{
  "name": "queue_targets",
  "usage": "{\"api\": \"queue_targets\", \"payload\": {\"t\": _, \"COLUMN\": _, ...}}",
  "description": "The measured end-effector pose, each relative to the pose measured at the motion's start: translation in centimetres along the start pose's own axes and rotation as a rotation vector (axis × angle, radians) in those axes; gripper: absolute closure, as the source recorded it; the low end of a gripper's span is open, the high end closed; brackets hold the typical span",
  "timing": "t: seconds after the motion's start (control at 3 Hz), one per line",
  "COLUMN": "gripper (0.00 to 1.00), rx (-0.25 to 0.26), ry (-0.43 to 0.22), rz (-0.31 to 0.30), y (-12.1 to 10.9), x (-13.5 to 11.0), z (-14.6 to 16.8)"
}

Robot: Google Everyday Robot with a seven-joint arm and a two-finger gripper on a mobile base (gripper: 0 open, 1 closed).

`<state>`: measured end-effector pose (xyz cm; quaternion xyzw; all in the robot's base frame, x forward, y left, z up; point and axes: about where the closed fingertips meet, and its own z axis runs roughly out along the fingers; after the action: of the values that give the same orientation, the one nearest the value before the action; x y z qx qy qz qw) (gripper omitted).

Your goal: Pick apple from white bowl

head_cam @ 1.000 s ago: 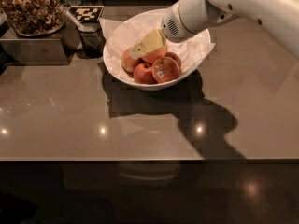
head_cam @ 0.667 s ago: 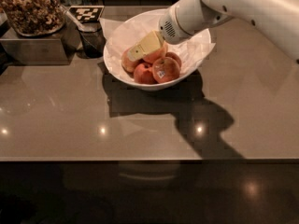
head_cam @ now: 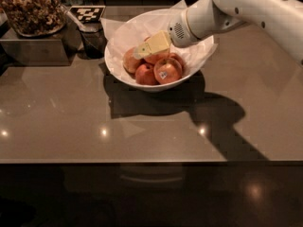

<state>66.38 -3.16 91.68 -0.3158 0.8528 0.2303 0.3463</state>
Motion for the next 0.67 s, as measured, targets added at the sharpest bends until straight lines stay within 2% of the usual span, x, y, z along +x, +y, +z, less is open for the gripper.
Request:
{"api": "queue_targets", "payload": {"t": 0.33, "gripper": 0.0, "rx": -0.03, "ry": -0.014, "rz": 0.051, "y": -0.03, "x": 0.25, "z": 0.11}}
{"api": "queue_targets", "payload": {"t": 0.67, "gripper": 0.19, "rx": -0.031, "ry": -0.014, "rz": 0.051, "y": -0.02, "x": 0.25, "z": 0.11}}
